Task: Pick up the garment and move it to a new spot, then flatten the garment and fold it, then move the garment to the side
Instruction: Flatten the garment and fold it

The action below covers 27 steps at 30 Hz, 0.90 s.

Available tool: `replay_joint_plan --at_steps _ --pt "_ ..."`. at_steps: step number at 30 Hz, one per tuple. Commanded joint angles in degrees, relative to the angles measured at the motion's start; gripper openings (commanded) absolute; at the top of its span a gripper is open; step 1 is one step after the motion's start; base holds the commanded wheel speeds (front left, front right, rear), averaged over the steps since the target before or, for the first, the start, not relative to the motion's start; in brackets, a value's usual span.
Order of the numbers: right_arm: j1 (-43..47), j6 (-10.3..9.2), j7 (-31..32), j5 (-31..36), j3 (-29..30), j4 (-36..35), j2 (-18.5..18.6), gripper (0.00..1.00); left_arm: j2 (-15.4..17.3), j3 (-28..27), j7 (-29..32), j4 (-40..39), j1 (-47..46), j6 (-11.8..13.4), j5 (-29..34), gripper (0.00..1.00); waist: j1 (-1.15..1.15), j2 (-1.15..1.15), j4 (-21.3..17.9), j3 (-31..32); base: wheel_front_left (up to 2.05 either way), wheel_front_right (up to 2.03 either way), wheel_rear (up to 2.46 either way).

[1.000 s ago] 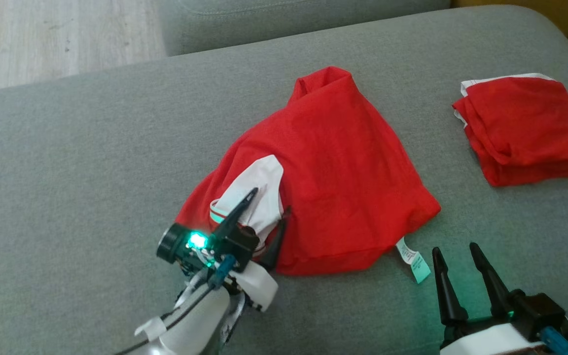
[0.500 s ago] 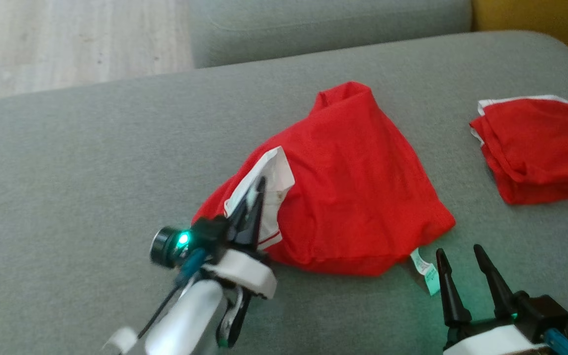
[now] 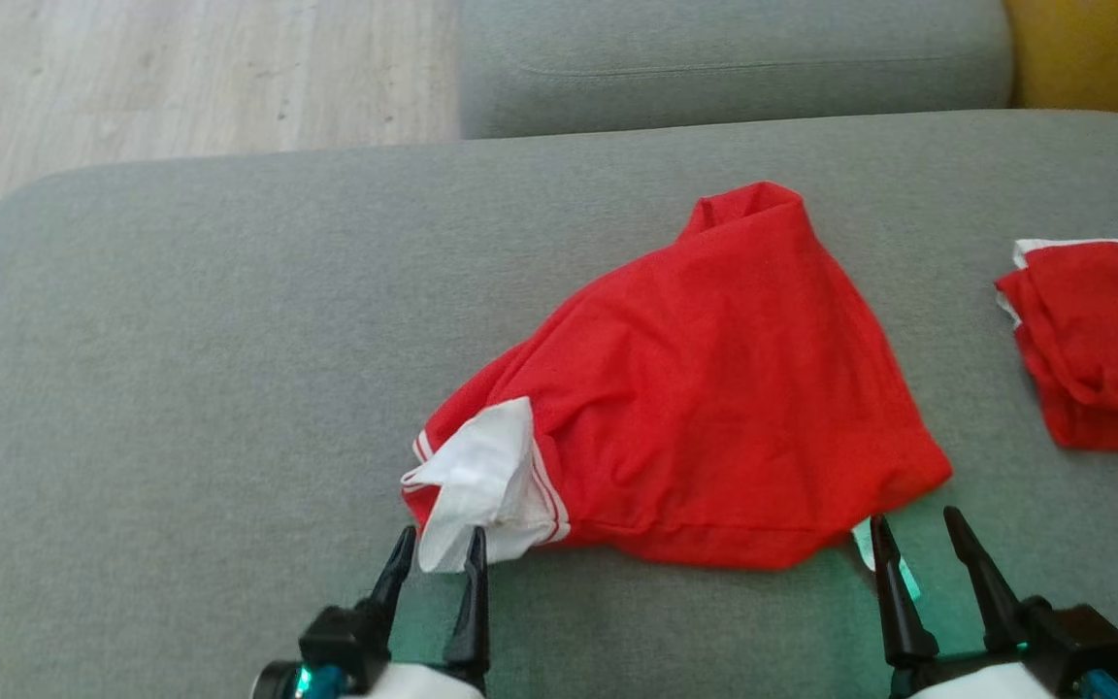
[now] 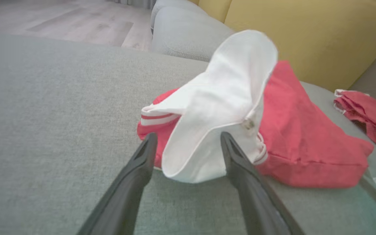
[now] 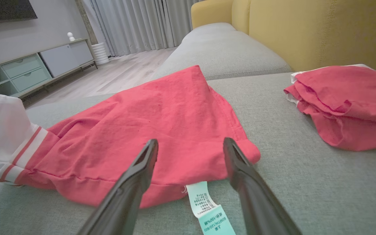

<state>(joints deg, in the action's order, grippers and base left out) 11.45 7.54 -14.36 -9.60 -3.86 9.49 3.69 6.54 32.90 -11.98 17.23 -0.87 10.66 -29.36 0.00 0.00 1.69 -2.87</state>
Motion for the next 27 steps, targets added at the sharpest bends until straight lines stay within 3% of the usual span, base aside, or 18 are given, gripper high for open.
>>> replay_joint_plan --at_steps 1,7,13,20,27 --pt "-1.2 -0.05 -0.6 -0.3 -1.1 -1.8 0.4 1.00 0.7 -1.4 -0.2 -2.6 -2.3 0.6 1.1 1.00 0.00 0.00 0.3 -0.1 0.00 0.00 0.00" --pt "-1.7 -0.05 -0.6 -0.4 -1.7 -1.3 0.3 1.00 4.9 1.7 3.8 -7.9 -4.3 4.4 8.5 1.00 0.00 0.00 0.3 0.3 0.00 0.00 0.00" --pt "-1.9 -0.05 -0.6 -0.6 -2.4 -1.1 0.2 1.00 8.2 1.3 8.4 -11.0 -7.3 5.7 10.9 1.00 0.00 0.00 -1.2 0.5 0.00 0.00 0.00" --pt "-2.3 -0.05 -0.6 -0.8 -2.6 -0.8 0.2 1.00 12.7 2.2 14.2 -7.6 -10.5 2.1 11.0 1.00 0.00 0.00 -2.9 0.0 0.00 0.00 0.00" --pt "-2.6 -0.05 -0.6 -0.9 -2.4 -0.8 0.2 1.00 13.1 5.0 14.4 -3.6 -13.4 -0.8 12.6 1.00 0.00 0.00 -3.3 -0.5 0.00 0.00 0.00"
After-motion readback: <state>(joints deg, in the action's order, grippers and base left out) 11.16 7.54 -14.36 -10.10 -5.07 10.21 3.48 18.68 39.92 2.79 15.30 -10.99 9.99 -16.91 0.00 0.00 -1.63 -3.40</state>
